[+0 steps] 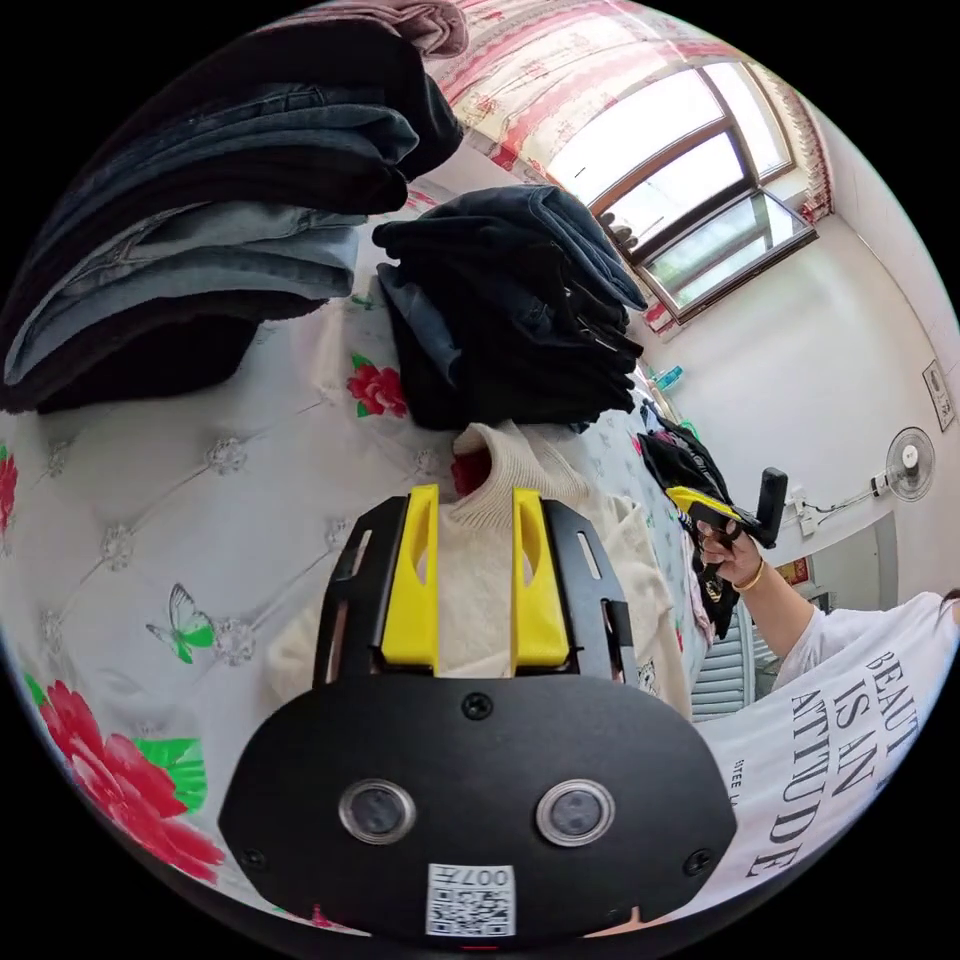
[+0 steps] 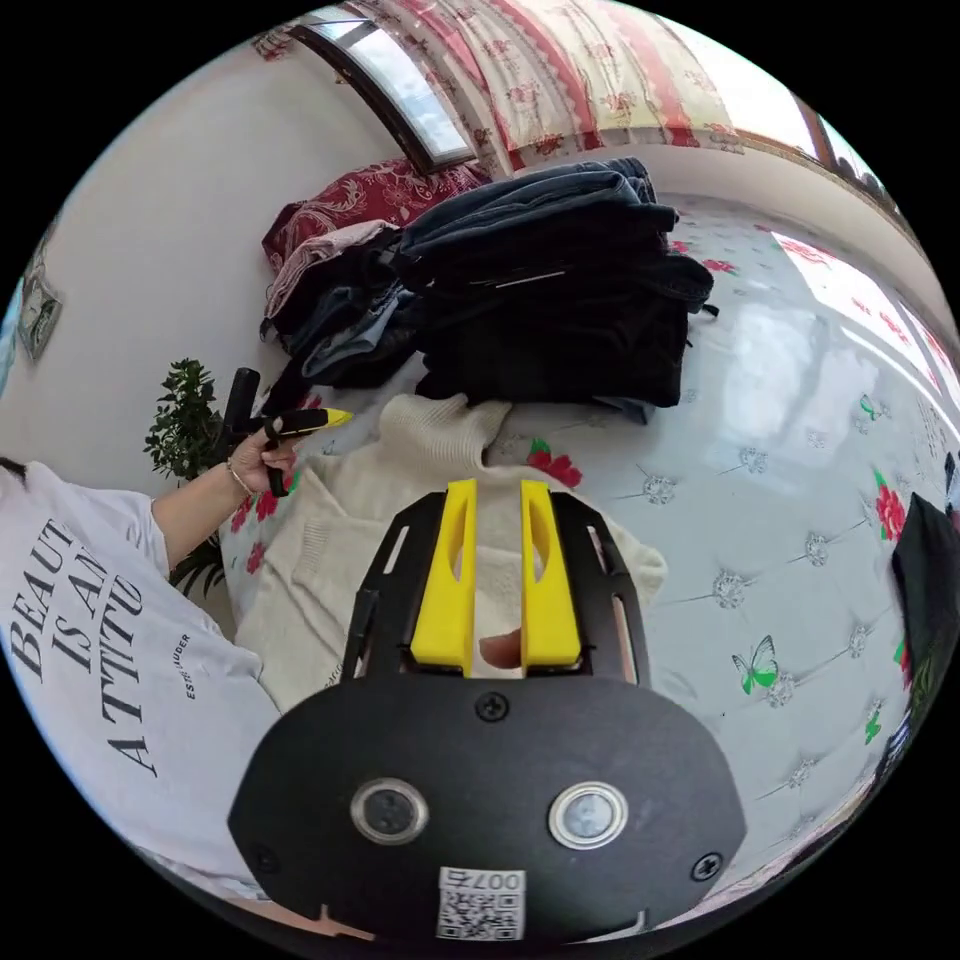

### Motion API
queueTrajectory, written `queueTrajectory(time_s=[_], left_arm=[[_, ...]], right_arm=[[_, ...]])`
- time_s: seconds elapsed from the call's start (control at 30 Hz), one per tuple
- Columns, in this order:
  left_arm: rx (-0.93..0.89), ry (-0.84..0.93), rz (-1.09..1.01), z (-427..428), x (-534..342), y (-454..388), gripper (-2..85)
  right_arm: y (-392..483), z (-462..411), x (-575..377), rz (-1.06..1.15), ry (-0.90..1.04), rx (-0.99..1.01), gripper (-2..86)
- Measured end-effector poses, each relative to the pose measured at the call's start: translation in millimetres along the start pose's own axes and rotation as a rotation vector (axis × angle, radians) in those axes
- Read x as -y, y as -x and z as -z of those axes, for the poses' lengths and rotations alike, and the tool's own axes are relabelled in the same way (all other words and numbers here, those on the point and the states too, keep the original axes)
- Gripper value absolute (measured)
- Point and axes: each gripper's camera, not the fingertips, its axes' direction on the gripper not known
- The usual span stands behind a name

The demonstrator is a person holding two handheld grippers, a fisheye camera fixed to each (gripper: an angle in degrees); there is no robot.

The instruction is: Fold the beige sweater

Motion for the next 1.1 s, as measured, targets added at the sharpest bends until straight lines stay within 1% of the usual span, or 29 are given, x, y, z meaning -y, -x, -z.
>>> queueTrajectory(time_s=[0.07,0.13,0.17,0.2,0.3,0.37,0.4,0.43,0.47,0.5,0.53,0.57,0.6,0.63,0.67,0.73,0.8,0.83,0.93,1.1], left_arm=[[-0.048,0.042,0.016,-21,24,7,11.7],[-0.137,0.146,0.071,-57,45,21,12.2],[-0.164,0.168,0.091,-65,48,26,12.0],[-0.229,0.208,0.144,-80,50,36,10.6],[-0.373,0.158,0.223,-87,42,50,5.3],[-0.402,0.1,0.173,-70,35,40,4.2],[-0.417,0.066,0.076,-50,27,23,3.5],[-0.437,0.039,-0.031,-27,15,3,2.8],[-0.448,0.023,-0.083,-15,7,-7,2.4],[-0.45,0.003,-0.184,8,-14,-28,2.1],[-0.433,0.002,-0.264,27,-37,-47,2.2],[-0.418,0.007,-0.294,34,-49,-55,2.5],[-0.377,0.027,-0.327,42,-74,-67,3.1],[-0.318,0.07,-0.33,41,-97,-74,3.8],[-0.292,0.098,-0.33,39,-108,-77,4.2],[-0.189,0.269,-0.305,12,-145,-82,5.2],[-0.125,0.375,-0.292,-8,-166,-86,5.7],[-0.077,0.398,-0.279,-13,-175,-91,5.8],[-0.068,0.322,-0.219,4,-180,-101,5.9],[0.004,0.217,-0.129,49,-204,-114,6.3]], right_arm=[[-16,-29,29,-0.057,0.027,0.056,8.5],[-41,-74,59,-0.175,0.096,0.166,8.4],[-47,-85,64,-0.206,0.108,0.191,8.2],[-59,-107,70,-0.265,0.132,0.245,7.6],[-76,-141,72,-0.35,0.214,0.36,4.9],[-74,-126,68,-0.309,0.13,0.404,3.2],[-65,-103,64,-0.224,0.053,0.441,2.5],[-47,-75,56,-0.089,-0.007,0.453,2.0],[-37,-61,50,-0.016,-0.024,0.45,1.9],[-15,-34,34,0.121,-0.043,0.426,1.7],[9,-13,13,0.241,-0.038,0.387,1.6],[20,-6,2,0.287,-0.025,0.363,1.7],[40,0,-22,0.354,0.03,0.304,1.8],[56,-5,-45,0.384,0.127,0.242,2.3],[61,-12,-56,0.385,0.19,0.221,2.5],[65,-47,-98,0.307,0.409,0.248,3.3],[66,-61,-119,0.249,0.475,0.247,3.8],[69,-55,-124,0.226,0.417,0.215,4.1],[75,-30,-119,0.179,0.293,0.177,4.8],[82,7,-133,0.114,0.244,0.131,5.4]])
